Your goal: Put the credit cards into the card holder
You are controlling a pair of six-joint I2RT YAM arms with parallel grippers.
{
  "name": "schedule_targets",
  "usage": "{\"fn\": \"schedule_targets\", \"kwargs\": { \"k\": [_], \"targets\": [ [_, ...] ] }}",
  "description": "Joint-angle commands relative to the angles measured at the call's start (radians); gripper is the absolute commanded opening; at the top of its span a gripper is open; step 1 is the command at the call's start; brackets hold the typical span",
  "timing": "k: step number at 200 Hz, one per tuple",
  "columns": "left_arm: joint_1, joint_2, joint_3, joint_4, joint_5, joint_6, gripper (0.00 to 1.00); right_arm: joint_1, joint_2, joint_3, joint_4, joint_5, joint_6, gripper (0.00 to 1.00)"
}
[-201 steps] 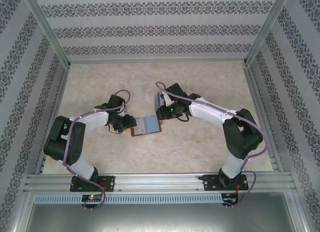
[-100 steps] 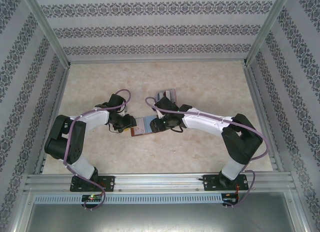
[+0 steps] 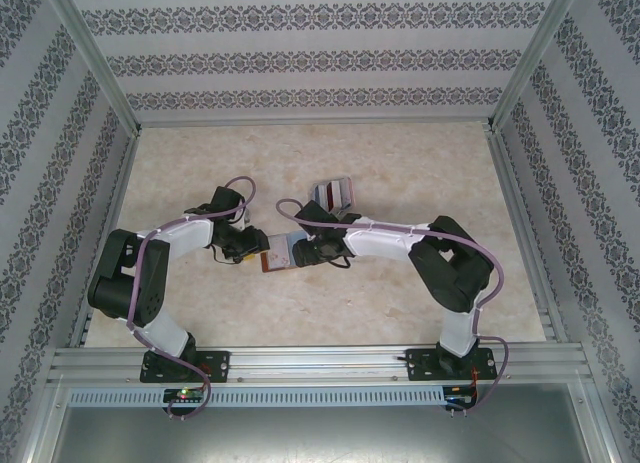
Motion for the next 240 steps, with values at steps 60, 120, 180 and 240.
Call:
{"fn": "schedule_targets", "kwargs": {
  "k": [60,120,180,240],
  "targets": [
    [0.011,0.047,-0.028,0.052,0.056,0.027,0.41,0.028,0.076,0.094,-0.062,0.086,-0.013,0.48],
    [0.011,0.089,-0.001,0.064,0.087,0.033,0.37,0.058,0.110,0.077,-0.049,0.092,-0.001,0.44],
    [0.011,0.091,-0.008,0.069,0.094,0.021,0.34,0.051,0.076,0.062,0.071,-0.032,0.018,0.32],
    [0.010,0.099,-0.026,0.100,0.109,0.001,0.33,-0.015,0.087,-0.015,0.423,-0.354,0.198,0.32]
  ]
}}
